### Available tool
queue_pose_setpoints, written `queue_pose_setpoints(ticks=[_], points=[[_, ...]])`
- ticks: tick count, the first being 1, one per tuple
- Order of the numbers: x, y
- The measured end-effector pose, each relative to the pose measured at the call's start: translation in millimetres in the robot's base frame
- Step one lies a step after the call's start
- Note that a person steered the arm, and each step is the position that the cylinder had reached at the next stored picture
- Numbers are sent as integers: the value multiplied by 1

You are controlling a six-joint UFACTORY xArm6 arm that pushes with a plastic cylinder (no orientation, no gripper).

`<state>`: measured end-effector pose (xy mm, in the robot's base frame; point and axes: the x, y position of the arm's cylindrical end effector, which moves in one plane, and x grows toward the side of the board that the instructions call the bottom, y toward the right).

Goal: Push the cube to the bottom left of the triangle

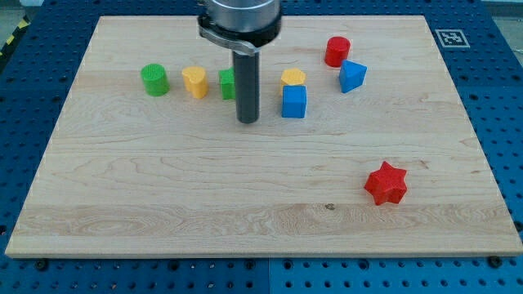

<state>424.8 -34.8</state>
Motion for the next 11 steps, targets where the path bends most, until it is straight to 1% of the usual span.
queue_pose_setpoints(ticks=[1, 4, 11], points=[[-6, -2], [-6, 55], [-6, 131]])
